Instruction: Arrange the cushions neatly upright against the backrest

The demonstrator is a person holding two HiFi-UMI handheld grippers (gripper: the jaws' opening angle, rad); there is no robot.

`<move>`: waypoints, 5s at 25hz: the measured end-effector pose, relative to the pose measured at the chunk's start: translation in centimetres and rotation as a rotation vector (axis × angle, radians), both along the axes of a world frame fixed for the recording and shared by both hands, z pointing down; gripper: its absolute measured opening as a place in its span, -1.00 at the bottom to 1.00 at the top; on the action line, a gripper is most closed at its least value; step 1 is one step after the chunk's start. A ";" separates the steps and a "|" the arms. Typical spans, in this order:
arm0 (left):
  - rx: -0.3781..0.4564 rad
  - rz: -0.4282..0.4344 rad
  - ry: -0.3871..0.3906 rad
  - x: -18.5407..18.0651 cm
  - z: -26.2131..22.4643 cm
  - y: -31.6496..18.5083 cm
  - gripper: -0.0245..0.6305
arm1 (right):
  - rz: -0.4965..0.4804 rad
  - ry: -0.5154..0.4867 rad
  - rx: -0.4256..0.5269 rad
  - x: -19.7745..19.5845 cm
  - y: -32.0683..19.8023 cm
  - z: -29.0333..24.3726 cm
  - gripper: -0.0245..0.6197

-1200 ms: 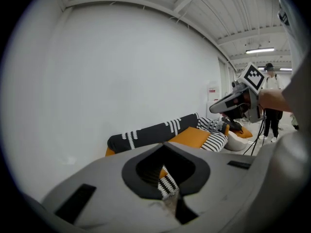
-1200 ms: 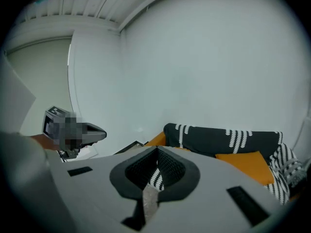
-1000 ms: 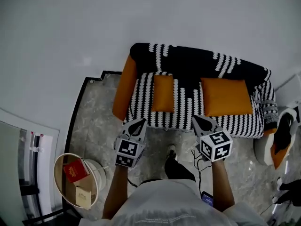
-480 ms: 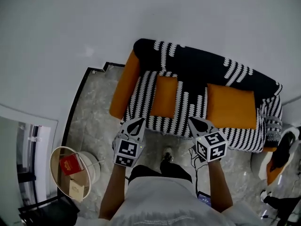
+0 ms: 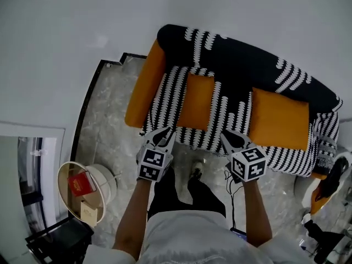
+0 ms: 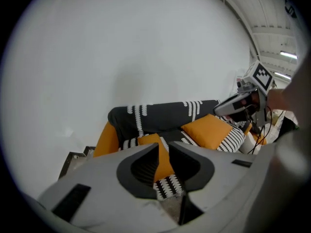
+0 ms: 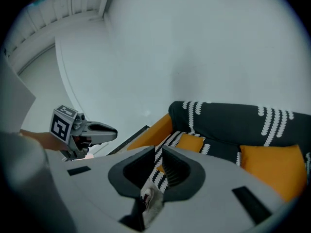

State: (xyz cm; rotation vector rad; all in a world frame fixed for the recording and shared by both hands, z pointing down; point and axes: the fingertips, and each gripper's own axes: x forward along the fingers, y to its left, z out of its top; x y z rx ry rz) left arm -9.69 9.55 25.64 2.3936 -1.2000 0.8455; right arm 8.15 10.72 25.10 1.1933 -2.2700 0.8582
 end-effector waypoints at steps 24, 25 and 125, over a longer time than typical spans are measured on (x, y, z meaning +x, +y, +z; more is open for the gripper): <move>-0.264 0.028 0.025 -2.8 28.9 -4.0 -0.58 | 0.118 0.041 -0.282 -1.2 -2.6 30.9 -0.65; -0.263 0.035 0.021 -2.6 29.5 -4.2 -0.58 | 0.115 0.044 -0.292 -1.3 -2.6 31.9 -0.65; -0.122 -0.037 0.042 -17.7 31.0 -11.6 -0.73 | -0.112 -0.285 -0.209 -28.1 -23.8 29.3 -0.72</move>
